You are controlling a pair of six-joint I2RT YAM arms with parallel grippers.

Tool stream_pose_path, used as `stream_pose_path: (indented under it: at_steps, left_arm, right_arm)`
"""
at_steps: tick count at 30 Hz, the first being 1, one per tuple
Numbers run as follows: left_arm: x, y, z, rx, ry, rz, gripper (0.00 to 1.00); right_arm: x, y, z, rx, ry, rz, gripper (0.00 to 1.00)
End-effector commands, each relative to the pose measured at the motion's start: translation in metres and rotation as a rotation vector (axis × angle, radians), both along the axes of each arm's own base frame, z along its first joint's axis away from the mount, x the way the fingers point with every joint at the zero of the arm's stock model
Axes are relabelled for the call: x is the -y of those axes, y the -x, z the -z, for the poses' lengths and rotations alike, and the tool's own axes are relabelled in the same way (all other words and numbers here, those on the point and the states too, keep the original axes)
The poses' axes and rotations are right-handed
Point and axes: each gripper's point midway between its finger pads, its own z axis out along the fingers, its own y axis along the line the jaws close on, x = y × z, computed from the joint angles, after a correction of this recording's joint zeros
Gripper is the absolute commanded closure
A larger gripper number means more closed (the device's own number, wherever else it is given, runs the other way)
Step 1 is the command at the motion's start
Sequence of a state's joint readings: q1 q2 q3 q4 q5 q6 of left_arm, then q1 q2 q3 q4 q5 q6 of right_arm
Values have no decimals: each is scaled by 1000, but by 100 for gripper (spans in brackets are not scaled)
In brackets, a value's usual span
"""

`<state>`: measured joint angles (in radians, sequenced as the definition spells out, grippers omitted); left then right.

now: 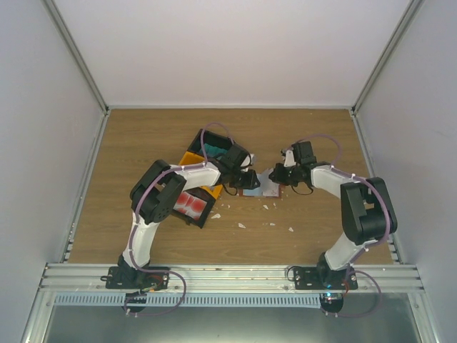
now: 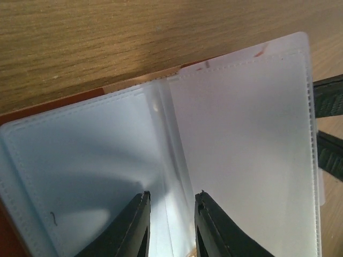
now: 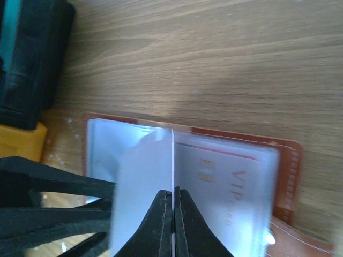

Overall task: Put the credit cards into the card holder
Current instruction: Turn over the card slot in the card holder, then insert the credit card into the card holder.

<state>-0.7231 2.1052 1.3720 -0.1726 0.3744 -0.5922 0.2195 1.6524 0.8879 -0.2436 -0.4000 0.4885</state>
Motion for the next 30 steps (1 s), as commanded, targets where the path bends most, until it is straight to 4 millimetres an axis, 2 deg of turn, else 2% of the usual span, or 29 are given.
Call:
stream_pose_path:
  at_steps: [1, 4, 9, 12, 18, 20, 22, 24, 27, 30]
  left_arm:
    - [6, 2, 6, -6, -9, 32, 73]
    - [9, 3, 7, -11, -7, 53, 74]
    - [18, 7, 6, -8, 5, 97, 74]
    - [24, 9, 6, 2, 4, 120, 73]
    - [37, 14, 6, 17, 4, 163, 73]
    - [36, 12, 7, 24, -5, 159, 73]
    - [36, 10, 6, 36, -10, 154, 73]
    - [33, 8, -2, 62, -14, 142, 71]
    - [26, 2, -29, 134, -9, 112, 67]
    - [8, -5, -47, 196, -52, 35, 63]
  right_arm:
    - [-26, -3, -13, 34, -145, -75, 99]
    - [-26, -4, -18, 45, -171, -81, 99]
    - [-8, -3, -15, 45, -109, -26, 100]
    - [12, -4, -20, 58, -22, 41, 99]
    - [63, -2, -53, 139, 206, 226, 99]
    - [72, 1, -65, 167, 237, 253, 100]
    - [73, 3, -74, 190, 235, 254, 100]
    - [62, 5, -78, 205, 191, 209, 100]
    - [38, 8, -71, 188, 87, 99, 100]
    - [18, 10, -62, 161, -22, 40, 100]
